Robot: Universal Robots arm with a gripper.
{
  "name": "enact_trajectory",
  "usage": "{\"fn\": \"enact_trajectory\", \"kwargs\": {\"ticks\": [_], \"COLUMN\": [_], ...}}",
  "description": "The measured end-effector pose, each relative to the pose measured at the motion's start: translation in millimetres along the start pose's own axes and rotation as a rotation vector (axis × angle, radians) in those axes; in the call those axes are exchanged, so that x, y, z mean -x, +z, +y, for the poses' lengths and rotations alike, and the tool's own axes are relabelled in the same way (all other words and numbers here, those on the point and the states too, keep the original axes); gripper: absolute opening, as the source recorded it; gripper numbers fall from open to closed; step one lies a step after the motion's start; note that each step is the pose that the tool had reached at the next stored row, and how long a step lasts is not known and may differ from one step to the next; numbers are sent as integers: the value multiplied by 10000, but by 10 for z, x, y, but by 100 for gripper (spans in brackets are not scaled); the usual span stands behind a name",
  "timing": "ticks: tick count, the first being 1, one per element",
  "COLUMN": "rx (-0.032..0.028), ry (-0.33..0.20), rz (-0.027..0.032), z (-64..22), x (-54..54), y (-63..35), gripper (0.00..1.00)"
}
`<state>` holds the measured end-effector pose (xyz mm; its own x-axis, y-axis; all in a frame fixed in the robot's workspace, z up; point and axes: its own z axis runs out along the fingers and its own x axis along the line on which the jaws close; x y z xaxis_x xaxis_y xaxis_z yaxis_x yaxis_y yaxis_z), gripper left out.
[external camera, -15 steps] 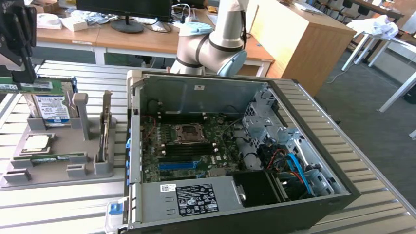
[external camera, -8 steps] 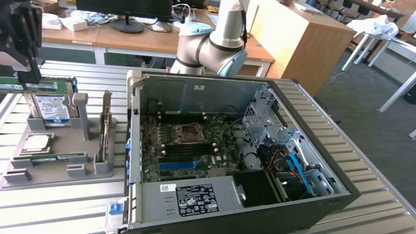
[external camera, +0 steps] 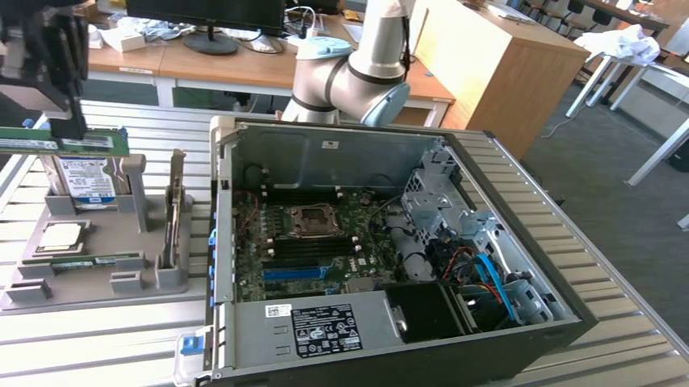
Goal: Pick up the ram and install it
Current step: 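Pick up the ram and move it above insertion slot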
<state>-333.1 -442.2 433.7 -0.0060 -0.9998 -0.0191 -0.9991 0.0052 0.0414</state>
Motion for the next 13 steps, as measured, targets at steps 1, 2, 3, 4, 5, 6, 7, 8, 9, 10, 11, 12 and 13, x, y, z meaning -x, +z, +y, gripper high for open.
{"fn": "enact_trajectory", "kwargs": {"ticks": [1, 2, 3, 4, 5, 6, 7, 8, 9, 10, 11, 12, 13], "rx": [1, 3, 4, 5, 6, 6, 6, 7, 7, 8, 8, 8, 8], "ry": [1, 1, 0, 1, 0, 0, -1, 0, 0, 1, 1, 1, 1], "rz": [0, 1, 1, 1, 0, 0, 0, 0, 0, 0, 1, 0, 1], "z": [-25, -51, -78, -102, -126, -149, -169, -186, -203, -223, -261, -279, -296], "x": [0, 1, 0, 1, 0, 1, 1, 1, 1, 1, 1, 2, 2], "y": [-1, -3, -4, -5, -6, -6, -7, -8, -9, -10, -11, -12, -13], "gripper": [11, 11, 11, 11, 11, 11, 11, 11, 11, 11, 11, 11, 11]}}
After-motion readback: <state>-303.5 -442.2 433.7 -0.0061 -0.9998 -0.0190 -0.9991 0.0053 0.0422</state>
